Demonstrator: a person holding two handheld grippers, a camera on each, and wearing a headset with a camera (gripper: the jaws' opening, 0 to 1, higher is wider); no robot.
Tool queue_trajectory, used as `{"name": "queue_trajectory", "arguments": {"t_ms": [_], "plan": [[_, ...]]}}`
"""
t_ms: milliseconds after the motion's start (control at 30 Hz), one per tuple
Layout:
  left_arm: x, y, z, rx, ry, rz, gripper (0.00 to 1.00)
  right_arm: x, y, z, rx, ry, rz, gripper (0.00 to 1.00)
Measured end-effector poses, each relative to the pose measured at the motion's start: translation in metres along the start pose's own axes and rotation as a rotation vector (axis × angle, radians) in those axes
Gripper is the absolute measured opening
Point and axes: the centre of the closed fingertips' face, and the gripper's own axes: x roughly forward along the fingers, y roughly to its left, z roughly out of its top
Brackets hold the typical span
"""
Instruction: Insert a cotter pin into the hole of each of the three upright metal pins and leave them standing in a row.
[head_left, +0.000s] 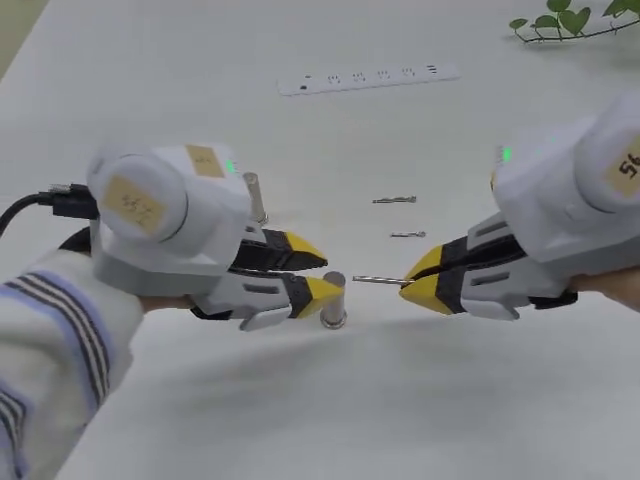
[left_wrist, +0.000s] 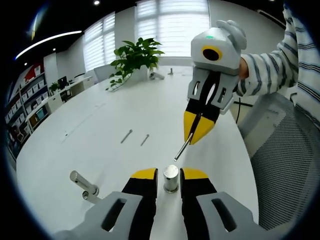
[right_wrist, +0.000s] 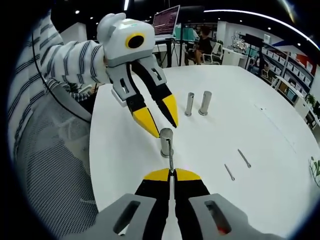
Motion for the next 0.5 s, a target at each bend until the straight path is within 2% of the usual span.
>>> {"name": "queue_trajectory", "arguments": {"t_ms": [100,500], "plan": [[0.0021,-0.0021,0.0,0.004,-0.003,-0.011,0.1,0.0017,-0.0001,-0.0004,-0.001,0.003,0.004,0.0],[0.0055,-0.0016,-0.0012,0.031,-0.002,-0.017,0.1,0.0064,0.0019,-0.0001,-0.018,0.016,0.02,0.0]]}}
